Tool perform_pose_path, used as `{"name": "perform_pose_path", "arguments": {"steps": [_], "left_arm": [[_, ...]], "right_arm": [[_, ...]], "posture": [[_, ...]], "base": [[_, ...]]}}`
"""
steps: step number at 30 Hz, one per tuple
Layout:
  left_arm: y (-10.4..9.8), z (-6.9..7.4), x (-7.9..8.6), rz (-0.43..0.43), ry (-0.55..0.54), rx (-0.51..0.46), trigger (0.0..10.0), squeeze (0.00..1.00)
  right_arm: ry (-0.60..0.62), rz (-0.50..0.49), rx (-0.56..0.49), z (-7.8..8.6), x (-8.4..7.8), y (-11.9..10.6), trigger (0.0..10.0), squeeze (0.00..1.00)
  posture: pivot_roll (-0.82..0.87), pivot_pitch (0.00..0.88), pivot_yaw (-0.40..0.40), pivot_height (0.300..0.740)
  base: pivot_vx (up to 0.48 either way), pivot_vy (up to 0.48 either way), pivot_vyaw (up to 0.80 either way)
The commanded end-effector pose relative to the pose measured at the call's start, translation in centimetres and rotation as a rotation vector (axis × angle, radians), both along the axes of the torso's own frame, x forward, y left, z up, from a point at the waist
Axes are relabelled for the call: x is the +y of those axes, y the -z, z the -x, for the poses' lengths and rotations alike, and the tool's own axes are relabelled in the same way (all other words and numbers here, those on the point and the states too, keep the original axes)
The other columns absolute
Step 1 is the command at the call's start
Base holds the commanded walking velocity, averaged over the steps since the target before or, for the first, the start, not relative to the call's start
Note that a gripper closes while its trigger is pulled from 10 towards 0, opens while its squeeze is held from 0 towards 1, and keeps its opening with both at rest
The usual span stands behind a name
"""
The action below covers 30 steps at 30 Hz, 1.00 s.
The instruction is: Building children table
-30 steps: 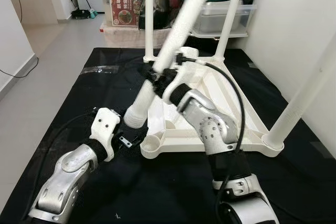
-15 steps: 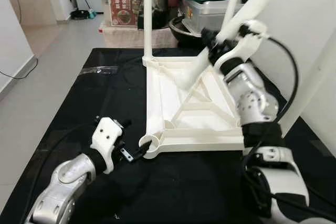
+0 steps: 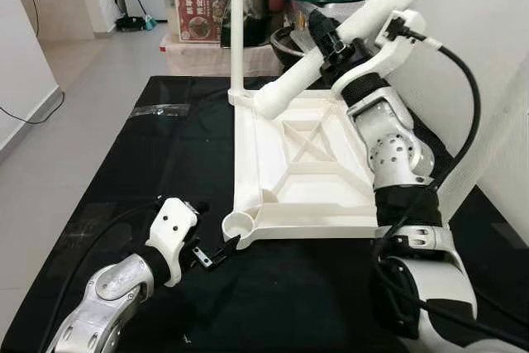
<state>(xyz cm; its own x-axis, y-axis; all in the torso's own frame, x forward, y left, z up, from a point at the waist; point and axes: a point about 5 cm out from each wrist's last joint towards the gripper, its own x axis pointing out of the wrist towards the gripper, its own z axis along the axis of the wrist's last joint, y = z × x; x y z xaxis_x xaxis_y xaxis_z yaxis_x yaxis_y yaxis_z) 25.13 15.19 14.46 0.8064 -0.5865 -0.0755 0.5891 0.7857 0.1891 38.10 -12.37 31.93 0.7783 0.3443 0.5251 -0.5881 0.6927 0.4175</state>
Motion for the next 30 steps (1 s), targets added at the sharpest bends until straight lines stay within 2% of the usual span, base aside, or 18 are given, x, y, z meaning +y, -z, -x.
{"name": "perform_pose_path", "arguments": {"steps": [1,10,11,12,14,15,16,17,18,19,20,23,25,30], "left_arm": [[0.4,-0.1,0.1,-0.012,-0.009,0.013,10.0,0.0],[0.3,-0.3,0.0,-0.006,-0.014,0.012,10.0,0.0],[0.2,-0.3,0.0,0.0,-0.013,0.012,10.0,0.0],[0.2,-0.3,0.0,0.0,-0.013,0.012,10.0,0.0],[-0.1,-0.4,0.4,0.019,-0.013,0.016,10.0,0.0],[-0.1,-0.4,0.4,0.019,-0.013,0.016,10.0,0.0],[-0.1,-0.5,0.6,0.019,-0.013,0.017,10.0,0.0],[-0.1,-0.5,0.6,0.019,-0.013,0.017,10.0,0.0],[-0.1,-0.5,0.7,0.018,-0.014,0.018,10.0,0.0],[-0.1,-0.5,0.7,0.018,-0.014,0.018,10.0,0.0],[0.0,-0.5,0.6,0.017,-0.013,0.019,10.0,0.0],[0.0,-0.5,0.5,0.02,-0.013,0.02,10.0,0.0],[0.2,-0.2,-0.1,0.029,-0.003,0.026,10.0,0.0],[0.3,-0.1,-0.2,0.032,0.0,0.03,10.0,0.0]], "right_arm": [[-0.015,0.0,-0.011,0.2,0.1,0.1,0.0,0.0],[-0.079,0.031,-0.047,0.7,0.6,0.2,0.0,0.0],[-0.13,0.053,-0.075,1.1,1.0,0.3,0.0,0.0],[-0.13,0.053,-0.075,1.1,1.0,0.3,0.0,0.0],[-0.434,0.039,-0.164,3.6,2.4,0.6,0.0,0.0],[-0.434,0.039,-0.164,3.6,2.4,0.6,0.0,0.0],[-0.575,0.023,-0.231,5.0,2.7,0.3,0.0,0.0],[-0.575,0.023,-0.231,5.0,2.7,0.3,0.0,0.0],[-0.683,0.005,-0.301,6.4,2.8,-0.2,0.0,0.0],[-0.683,0.005,-0.301,6.4,2.8,-0.2,0.0,0.0],[-0.758,-0.003,-0.367,7.5,2.8,-0.8,0.0,0.0],[-0.82,-0.006,-0.421,8.4,2.7,-1.2,0.0,0.0],[-0.915,0.061,-0.493,9.7,2.9,-1.1,0.0,0.0],[-0.953,0.095,-0.503,10.0,3.0,-0.6,0.0,0.0]], "posture": [[0.11,0.0,-0.028,0.74],[0.1,0.0,-0.023,0.74],[0.1,0.0,-0.021,0.74],[0.1,0.0,-0.021,0.74],[0.1,0.0,-0.02,0.74],[0.1,0.0,-0.02,0.74],[0.11,0.0,-0.021,0.74],[0.11,0.0,-0.021,0.74],[0.1,0.0,-0.02,0.74],[0.1,0.0,-0.02,0.74],[0.1,0.0,-0.021,0.74],[0.1,0.0,-0.021,0.74],[0.11,0.0,-0.026,0.74],[0.11,0.0,-0.034,0.74]], "base": [[0.0,0.0,0.0],[0.0,0.0,0.0],[0.0,0.0,0.0],[0.0,0.0,0.0],[0.0,0.0,0.0],[0.0,0.0,0.0],[0.0,0.0,0.0],[0.0,0.0,0.0],[0.0,0.0,0.0],[0.0,0.0,0.0],[0.0,0.0,0.0],[0.0,0.0,0.0],[0.0,0.0,0.0],[0.0,0.0,0.0]]}}
